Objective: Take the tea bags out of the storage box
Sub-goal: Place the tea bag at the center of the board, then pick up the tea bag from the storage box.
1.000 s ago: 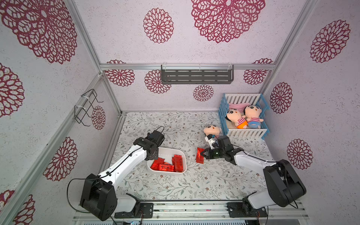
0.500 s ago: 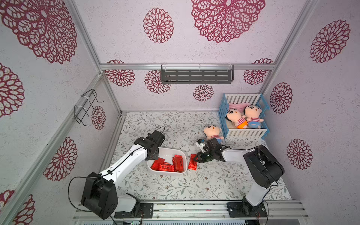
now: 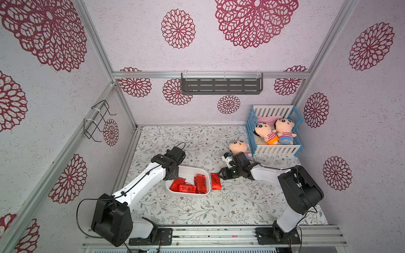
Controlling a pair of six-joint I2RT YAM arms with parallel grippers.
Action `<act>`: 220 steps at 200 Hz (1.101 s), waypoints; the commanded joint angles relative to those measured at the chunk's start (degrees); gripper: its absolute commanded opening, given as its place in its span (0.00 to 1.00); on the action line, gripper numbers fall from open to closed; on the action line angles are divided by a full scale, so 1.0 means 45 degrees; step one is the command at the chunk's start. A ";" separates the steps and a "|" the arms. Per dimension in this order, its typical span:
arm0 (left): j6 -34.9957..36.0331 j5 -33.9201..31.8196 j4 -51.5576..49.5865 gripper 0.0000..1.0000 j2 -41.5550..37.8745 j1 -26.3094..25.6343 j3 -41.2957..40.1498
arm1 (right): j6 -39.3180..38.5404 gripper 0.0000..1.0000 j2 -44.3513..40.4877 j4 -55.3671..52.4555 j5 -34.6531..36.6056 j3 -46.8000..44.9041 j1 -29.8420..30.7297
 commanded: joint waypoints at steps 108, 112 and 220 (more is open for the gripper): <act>0.0151 -0.0245 -0.0148 0.00 -0.0212 0.0060 0.0012 | 0.0033 0.42 -0.0953 0.1864 -0.0211 0.1996 0.4539; 0.0165 -0.0245 -0.0146 0.00 -0.0203 0.0050 0.0002 | -0.0319 0.42 -0.0856 0.1993 -0.0310 0.1939 0.4546; 0.0130 -0.0264 -0.0167 0.00 -0.0029 0.0060 0.0035 | -0.3729 0.45 0.1410 0.1271 -0.1337 0.2896 0.5323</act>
